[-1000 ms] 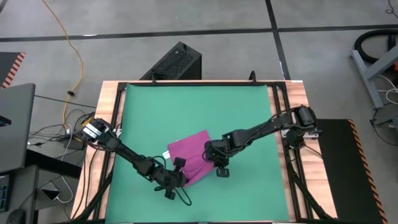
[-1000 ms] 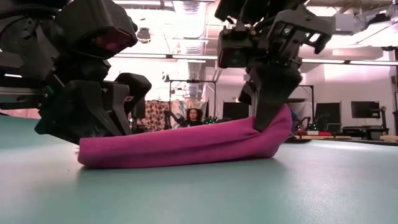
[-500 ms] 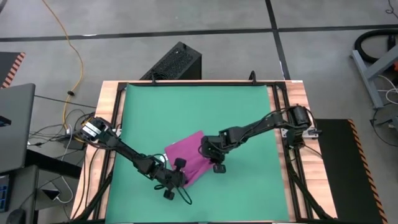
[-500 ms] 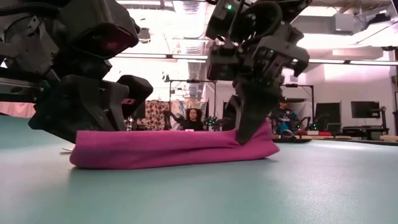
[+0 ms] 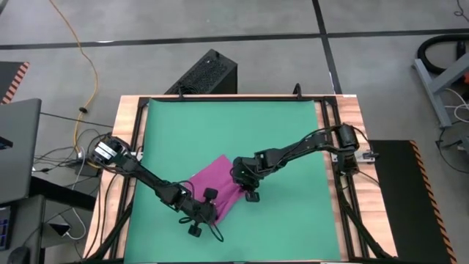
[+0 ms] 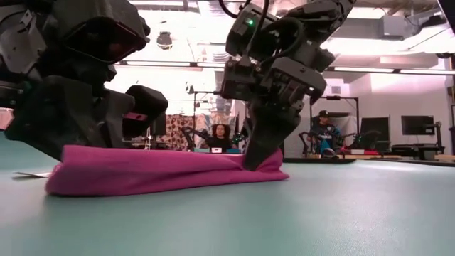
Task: Roll towel
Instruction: Roll the pink towel
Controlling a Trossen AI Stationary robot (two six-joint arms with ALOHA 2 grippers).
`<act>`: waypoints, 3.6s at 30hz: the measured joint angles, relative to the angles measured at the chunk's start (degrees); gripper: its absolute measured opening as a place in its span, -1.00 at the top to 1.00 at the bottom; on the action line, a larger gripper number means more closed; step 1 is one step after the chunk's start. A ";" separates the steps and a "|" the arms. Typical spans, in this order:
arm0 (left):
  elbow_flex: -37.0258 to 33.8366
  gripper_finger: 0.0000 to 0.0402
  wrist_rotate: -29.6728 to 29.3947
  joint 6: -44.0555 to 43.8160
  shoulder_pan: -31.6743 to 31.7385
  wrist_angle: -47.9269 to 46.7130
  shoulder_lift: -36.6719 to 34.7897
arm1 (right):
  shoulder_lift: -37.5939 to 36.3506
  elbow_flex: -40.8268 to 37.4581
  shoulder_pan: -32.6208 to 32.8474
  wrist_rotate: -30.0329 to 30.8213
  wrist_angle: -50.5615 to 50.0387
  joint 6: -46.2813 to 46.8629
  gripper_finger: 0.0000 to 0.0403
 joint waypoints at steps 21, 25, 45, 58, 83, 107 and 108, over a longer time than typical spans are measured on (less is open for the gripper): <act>4.57 1.00 -26.49 -4.98 -8.98 -8.12 -10.61 | 1.21 -0.10 -0.07 0.16 1.44 1.08 0.91; 15.85 1.00 -26.89 -2.30 -9.89 -19.27 -2.44 | 1.25 -0.13 -0.05 0.27 1.87 1.06 0.91; 51.48 1.00 -31.68 -14.20 -10.02 -71.40 20.54 | 1.36 -0.17 -0.05 0.45 4.07 0.43 0.91; 46.56 1.00 -37.40 -20.52 -11.60 -71.25 17.66 | 1.36 -0.17 -0.05 0.45 4.19 0.12 0.91; 21.60 1.00 -26.46 -27.01 -13.27 -44.26 8.02 | 1.53 2.60 0.70 0.63 0.85 -1.21 0.91; 19.67 1.00 -22.25 -26.13 -13.95 -43.67 7.78 | 1.72 8.18 -0.14 3.22 -3.99 -14.63 0.57; 19.67 1.00 -22.23 -25.43 -14.01 -43.59 7.74 | 1.75 8.18 -0.45 3.22 -3.92 -14.63 0.57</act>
